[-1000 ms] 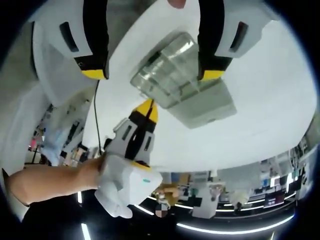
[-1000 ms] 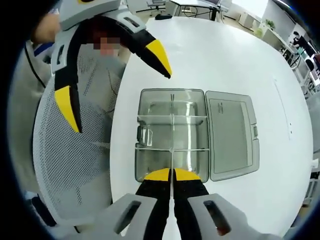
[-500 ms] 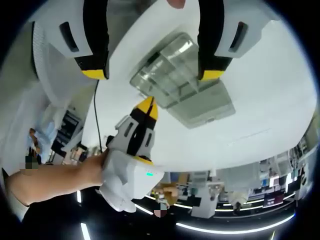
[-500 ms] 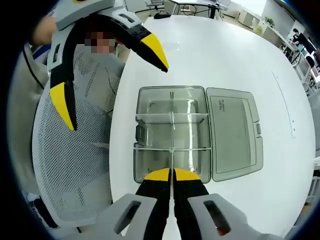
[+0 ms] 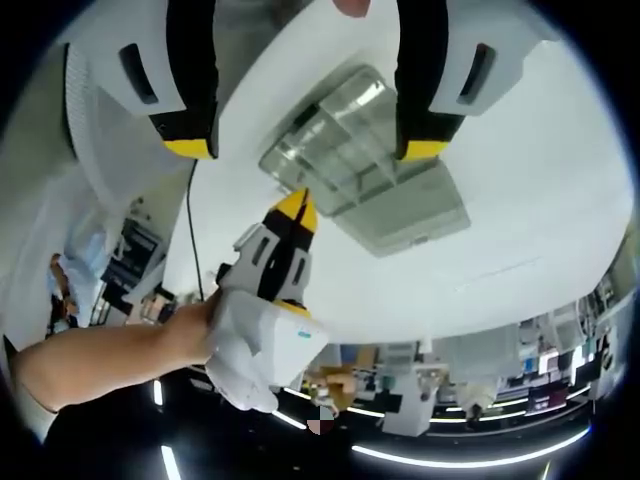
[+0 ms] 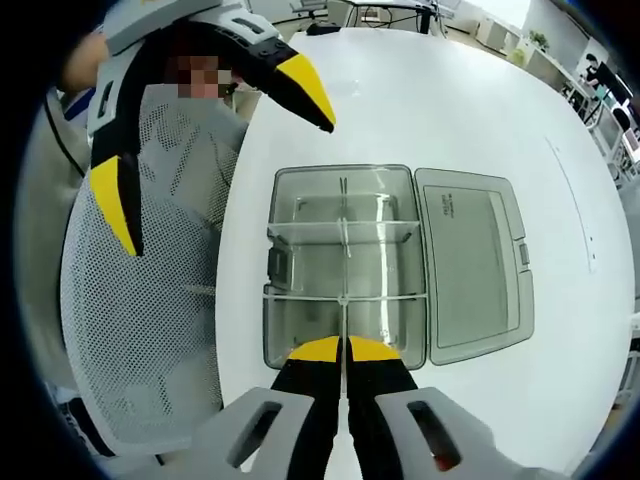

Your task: Insert the divider into the dual guide fixture by aligning both edges with the guide slots and pushing it downward to the bottom, including one-sided entry, uneven engagement, binding, and posture correction.

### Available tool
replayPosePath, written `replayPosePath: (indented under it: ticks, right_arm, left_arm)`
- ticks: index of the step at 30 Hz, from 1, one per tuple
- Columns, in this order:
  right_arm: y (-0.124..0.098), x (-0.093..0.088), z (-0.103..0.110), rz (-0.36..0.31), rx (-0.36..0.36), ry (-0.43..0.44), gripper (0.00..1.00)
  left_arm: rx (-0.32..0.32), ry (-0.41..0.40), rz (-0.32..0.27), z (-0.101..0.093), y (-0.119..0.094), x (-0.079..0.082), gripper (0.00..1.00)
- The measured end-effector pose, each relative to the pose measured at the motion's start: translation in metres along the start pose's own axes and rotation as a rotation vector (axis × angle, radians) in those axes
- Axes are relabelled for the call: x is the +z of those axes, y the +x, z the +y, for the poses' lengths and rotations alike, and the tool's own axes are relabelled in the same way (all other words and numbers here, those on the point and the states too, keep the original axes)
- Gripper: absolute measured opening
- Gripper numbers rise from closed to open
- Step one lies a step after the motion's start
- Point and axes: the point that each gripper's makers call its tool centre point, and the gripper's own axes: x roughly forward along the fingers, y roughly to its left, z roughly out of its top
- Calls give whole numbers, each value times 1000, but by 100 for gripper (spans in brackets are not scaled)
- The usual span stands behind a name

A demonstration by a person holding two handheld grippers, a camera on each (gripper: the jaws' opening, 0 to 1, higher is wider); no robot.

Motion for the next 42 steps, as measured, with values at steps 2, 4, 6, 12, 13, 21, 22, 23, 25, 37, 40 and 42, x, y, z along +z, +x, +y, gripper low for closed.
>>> replayPosePath:
  ticks: [2, 4, 6, 12, 13, 21, 22, 23, 25, 37, 40, 42]
  right_arm:
    - [1, 0, 0, 1, 3, -3, 0]
    - [3, -1, 1, 5, 5, -5, 0]
    - [4, -1, 1, 6, 7, -10, 0]
    - [7, -2, 1, 5, 16, -14, 0]
    - [8, -2, 1, 5, 17, -13, 0]
    - [13, -3, 1, 3, 27, -12, 0]
    - [13, -3, 1, 2, 27, -12, 0]
    - [13, -4, 1, 2, 27, -12, 0]
    - [15, -4, 1, 1, 28, -10, 0]
    - [20, -5, 2, 1, 24, -9, 0]
    - [22, -5, 1, 2, 22, -7, 0]
    - [23, -6, 0, 3, 20, -10, 0]
  left_arm:
    - [0, -1, -1, 0, 0, 0, 70]
    - [-1, 1, 1, 0, 0, 0, 70]
    - [-1, 2, 2, 0, 0, 0, 70]
    - [2, 2, 3, 3, -2, 0, 70]
    - [2, 2, 3, 3, -2, -1, 70]
    - [3, 2, 5, 4, -4, -2, 70]
    - [3, 1, 6, 4, -4, -2, 70]
    - [3, 1, 7, 4, -4, -2, 70]
    - [4, 0, 8, 5, -4, -3, 70]
    - [2, -3, 9, 6, -5, -5, 69]
    - [3, -4, 9, 6, -6, -4, 70]
    - [3, -3, 10, 6, -6, -4, 70]
